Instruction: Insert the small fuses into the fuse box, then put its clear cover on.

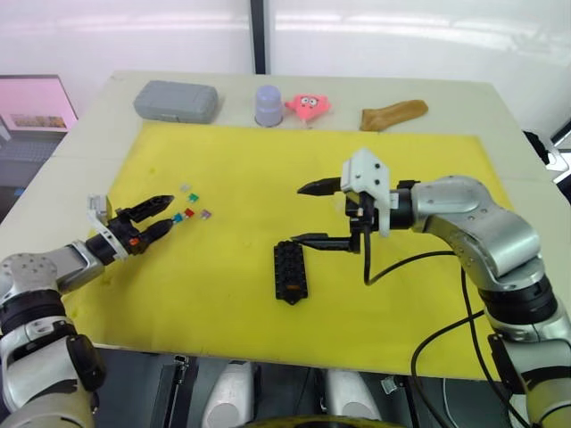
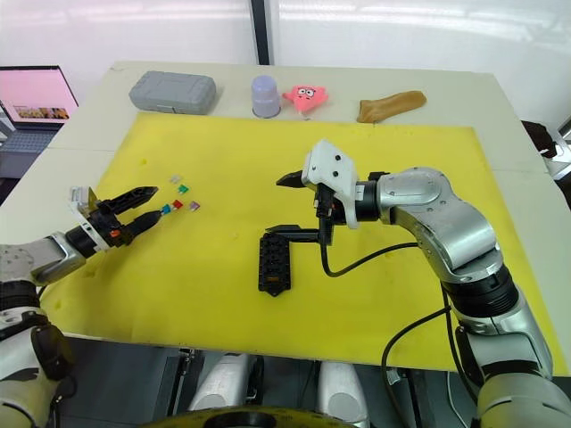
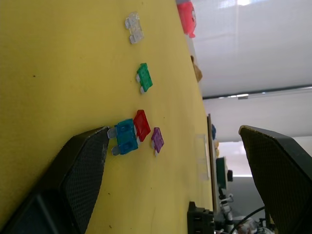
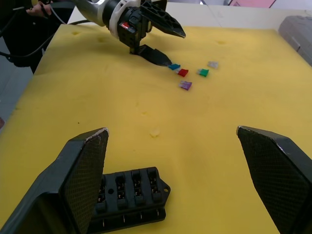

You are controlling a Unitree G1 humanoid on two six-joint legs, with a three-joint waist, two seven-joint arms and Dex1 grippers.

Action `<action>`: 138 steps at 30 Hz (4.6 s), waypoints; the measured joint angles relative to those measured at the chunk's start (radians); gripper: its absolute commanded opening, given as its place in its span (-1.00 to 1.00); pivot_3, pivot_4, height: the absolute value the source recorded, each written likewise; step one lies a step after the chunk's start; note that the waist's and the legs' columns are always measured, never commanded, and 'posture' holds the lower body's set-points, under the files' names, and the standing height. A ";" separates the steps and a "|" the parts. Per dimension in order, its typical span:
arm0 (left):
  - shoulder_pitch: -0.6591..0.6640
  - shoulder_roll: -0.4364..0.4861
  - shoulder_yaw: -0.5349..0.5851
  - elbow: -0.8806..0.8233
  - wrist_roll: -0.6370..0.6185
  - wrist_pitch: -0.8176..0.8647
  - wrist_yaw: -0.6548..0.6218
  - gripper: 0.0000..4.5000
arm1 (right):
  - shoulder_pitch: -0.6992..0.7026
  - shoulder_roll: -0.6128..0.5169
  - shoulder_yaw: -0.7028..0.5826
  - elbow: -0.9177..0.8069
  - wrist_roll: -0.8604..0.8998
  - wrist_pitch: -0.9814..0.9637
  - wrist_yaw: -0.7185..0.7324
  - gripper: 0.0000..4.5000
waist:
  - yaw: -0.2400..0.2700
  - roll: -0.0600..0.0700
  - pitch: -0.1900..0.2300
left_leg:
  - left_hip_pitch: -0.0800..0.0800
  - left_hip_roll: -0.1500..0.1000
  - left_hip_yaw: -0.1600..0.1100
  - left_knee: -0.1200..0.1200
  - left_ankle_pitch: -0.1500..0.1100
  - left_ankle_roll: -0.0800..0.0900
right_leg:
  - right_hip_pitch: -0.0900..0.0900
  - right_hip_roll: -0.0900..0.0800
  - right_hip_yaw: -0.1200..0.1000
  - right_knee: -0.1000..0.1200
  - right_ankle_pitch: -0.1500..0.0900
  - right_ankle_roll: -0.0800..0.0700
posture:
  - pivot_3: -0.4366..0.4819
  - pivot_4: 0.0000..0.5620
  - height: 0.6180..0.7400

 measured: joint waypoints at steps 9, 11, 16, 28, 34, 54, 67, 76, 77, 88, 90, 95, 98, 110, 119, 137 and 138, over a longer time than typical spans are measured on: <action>-0.026 -0.010 0.005 0.038 0.038 -0.017 0.003 0.62 | 0.014 -0.002 0.001 -0.008 0.000 0.000 0.000 1.00 | 0.000 0.000 0.000 | 0.000 0.000 -0.001 0.000 0.000 0.000 | 0.000 0.000 -0.001 0.000 0.000 0.000 | -0.05 -0.47 1.00; -0.027 -0.010 0.006 0.040 0.040 -0.018 0.003 0.62 | 0.015 -0.003 0.001 -0.009 0.000 0.000 0.002 1.00 | 0.000 0.000 0.000 | 0.000 0.000 -0.001 0.000 0.001 0.000 | 0.000 0.000 -0.001 0.000 0.000 0.000 | -0.05 -0.47 1.00; -0.027 -0.020 0.008 0.033 0.047 -0.022 0.005 0.62 | 0.018 -0.018 0.001 -0.012 0.000 0.000 0.006 1.00 | 0.001 0.000 0.000 | 0.000 0.000 -0.001 0.000 0.001 0.000 | 0.001 0.000 -0.001 0.000 0.000 0.000 | -0.05 -0.47 1.00; -0.040 -0.049 0.000 0.031 0.080 -0.062 0.031 0.23 | 0.020 -0.020 0.001 -0.014 0.000 0.000 0.004 1.00 | 0.014 0.000 0.000 | 0.000 -0.001 -0.001 0.000 0.001 0.000 | 0.001 0.000 -0.001 0.000 0.000 0.000 | -0.05 -0.47 1.00; -0.044 -0.046 -0.004 0.048 0.083 -0.074 0.028 0.23 | 0.020 -0.018 -0.006 -0.015 0.009 0.006 -0.011 1.00 | 0.013 0.002 -0.001 | 0.000 0.000 -0.001 0.000 0.001 -0.001 | 0.001 0.000 -0.001 0.000 0.000 0.000 | -0.05 -0.47 1.00; -0.046 -0.040 -0.034 0.067 0.115 -0.135 0.037 -0.98 | 0.019 -0.031 -0.006 -0.015 0.010 0.005 -0.008 1.00 | 0.000 0.008 -0.005 | 0.001 0.000 -0.001 -0.001 0.002 -0.001 | 0.002 0.001 -0.001 0.000 0.000 0.000 | -0.05 -0.47 1.00; 0.005 0.038 -0.006 0.051 0.092 -0.082 0.035 -0.98 | 0.027 -0.047 -0.009 -0.026 0.012 0.005 -0.002 1.00 | -0.041 0.011 -0.007 | 0.007 0.001 -0.008 -0.006 0.000 0.002 | -0.001 0.007 0.006 0.002 0.000 0.000 | -0.05 -0.47 1.00; 0.002 0.095 0.186 -0.259 -0.113 0.148 0.089 -0.98 | 0.065 0.002 -0.109 -0.059 0.122 0.078 -0.058 1.00 | -0.029 0.004 -0.002 | -0.002 -0.001 -0.013 -0.004 0.003 -0.003 | -0.004 0.003 0.004 -0.001 0.000 0.000 | -0.05 -0.47 1.00; -0.011 0.083 0.198 -0.287 -0.137 0.172 0.106 -0.98 | 0.066 0.020 -0.131 -0.062 0.151 0.100 -0.078 1.00 | -0.027 0.003 -0.002 | -0.002 -0.001 -0.014 -0.003 0.003 -0.003 | -0.004 0.003 0.004 -0.001 0.000 0.000 | -0.05 -0.47 1.00; -0.265 -0.230 0.155 -0.502 -0.493 0.240 0.395 -0.98 | 0.018 0.312 -0.359 -0.059 0.566 0.354 -0.507 1.00 | -0.023 0.002 -0.002 | -0.002 -0.002 -0.015 -0.003 0.002 -0.003 | -0.004 0.004 0.004 0.000 0.000 0.000 | -0.05 -0.47 1.00; -0.289 -0.268 0.124 -0.502 -0.542 0.199 0.453 -0.98 | -0.002 0.363 -0.382 -0.057 0.645 0.356 -0.602 1.00 | -0.036 0.002 -0.002 | -0.002 -0.002 -0.016 -0.002 0.003 -0.003 | -0.004 0.005 0.004 0.001 0.000 0.000 | -0.05 -0.47 1.00; -0.324 -0.322 0.046 -0.500 -0.618 0.096 0.527 -0.98 | -0.021 0.420 -0.389 -0.058 0.751 0.351 -0.767 1.00 | -0.040 0.002 -0.002 | -0.002 -0.002 -0.016 -0.003 0.003 -0.003 | -0.004 0.006 0.004 0.001 0.000 0.000 | -0.05 -0.47 1.00; -0.325 -0.357 -0.004 -0.503 -0.647 0.042 0.540 -0.98 | -0.028 0.455 -0.380 -0.058 0.788 0.327 -0.847 1.00 | -0.039 0.002 -0.002 | -0.002 -0.002 -0.016 -0.002 0.003 -0.003 | -0.004 0.006 0.004 0.001 0.000 0.000 | -0.05 -0.47 1.00; -0.329 -0.427 -0.142 -0.518 -0.686 -0.140 0.540 -1.00 | -0.095 0.518 -0.370 0.010 0.864 0.220 -1.006 0.43 | -0.040 0.002 -0.002 | -0.002 -0.002 -0.016 -0.002 0.003 -0.003 | -0.004 0.008 0.004 0.001 0.000 0.000 | -0.05 -0.47 1.00; -0.329 -0.432 -0.181 -0.516 -0.713 -0.198 0.541 -1.00 | -0.100 0.516 -0.371 0.035 0.916 0.172 -1.065 0.43 | -0.040 0.002 -0.002 | -0.002 -0.002 -0.016 -0.002 0.003 -0.003 | -0.004 0.008 0.004 0.001 0.000 0.000 | -0.05 -0.47 1.00; -0.317 -0.433 -0.213 -0.534 -0.751 -0.264 0.571 -1.00 | -0.102 0.523 -0.330 0.006 0.931 0.086 -1.150 -0.35 | -0.039 0.002 -0.002 | -0.002 -0.002 -0.016 -0.002 0.003 -0.003 | -0.004 0.008 0.004 0.001 0.000 0.000 | -0.05 -0.47 1.00; -0.317 -0.433 -0.218 -0.535 -0.751 -0.266 0.571 -1.00 | -0.102 0.523 -0.327 0.006 0.931 0.084 -1.151 -0.35 | -0.039 0.002 -0.002 | -0.002 -0.002 -0.016 -0.002 0.003 -0.003 | -0.004 0.008 0.004 0.001 0.000 0.000 | -0.05 -0.47 1.00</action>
